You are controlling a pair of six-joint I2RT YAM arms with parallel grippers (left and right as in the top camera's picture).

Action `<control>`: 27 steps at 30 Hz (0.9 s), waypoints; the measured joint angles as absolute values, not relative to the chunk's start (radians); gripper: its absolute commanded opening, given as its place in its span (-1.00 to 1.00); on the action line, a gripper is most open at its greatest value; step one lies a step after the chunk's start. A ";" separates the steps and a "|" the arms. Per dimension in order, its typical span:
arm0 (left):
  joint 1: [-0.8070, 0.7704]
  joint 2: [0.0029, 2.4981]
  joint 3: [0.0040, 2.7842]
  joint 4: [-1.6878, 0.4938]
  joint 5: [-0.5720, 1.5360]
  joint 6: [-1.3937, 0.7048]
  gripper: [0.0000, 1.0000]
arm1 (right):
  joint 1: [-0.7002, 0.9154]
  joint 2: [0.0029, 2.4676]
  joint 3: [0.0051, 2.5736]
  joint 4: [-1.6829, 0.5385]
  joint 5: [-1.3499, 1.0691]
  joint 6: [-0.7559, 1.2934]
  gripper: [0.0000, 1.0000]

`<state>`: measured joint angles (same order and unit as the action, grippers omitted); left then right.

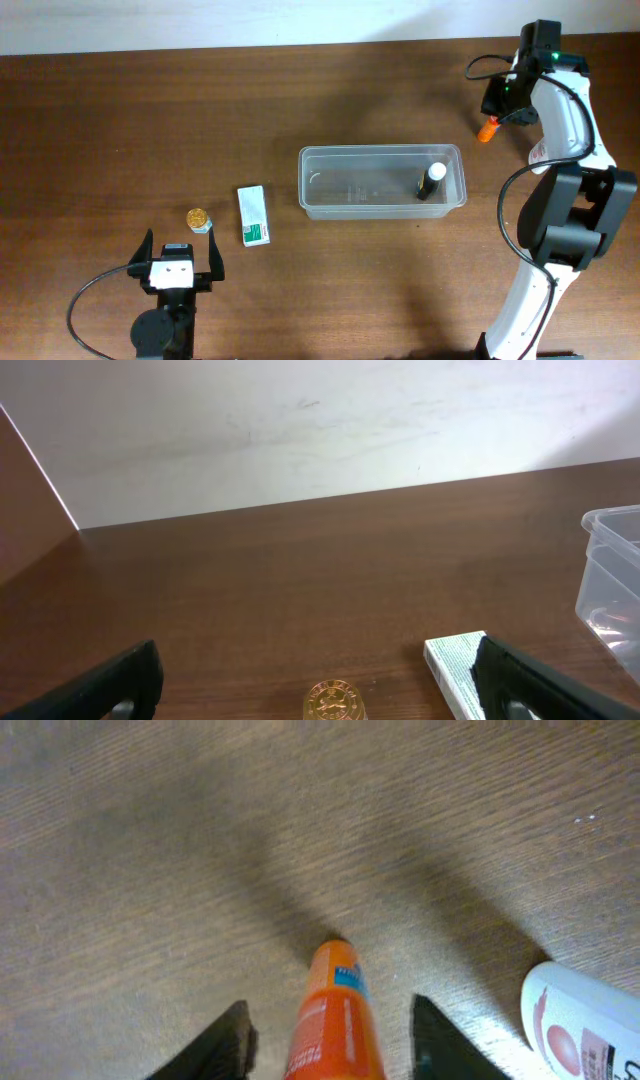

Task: Pack container
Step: 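Move the right gripper to the orange tube and grasp it, then lower the orange tube into the container beside the bottle, release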

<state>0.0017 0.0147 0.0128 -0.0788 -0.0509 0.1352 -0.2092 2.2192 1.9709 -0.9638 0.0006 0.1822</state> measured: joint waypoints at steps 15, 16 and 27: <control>0.002 0.015 0.013 -0.079 -0.051 0.135 0.99 | -0.233 2.220 1.971 -0.964 0.000 0.184 -0.66; 0.002 0.015 0.013 -0.079 -0.051 0.135 0.99 | -0.233 2.220 1.971 -0.964 0.000 0.184 -0.66; 0.002 0.015 0.013 -0.079 -0.051 0.135 0.99 | -0.233 2.217 2.040 -1.100 -0.090 0.184 -0.62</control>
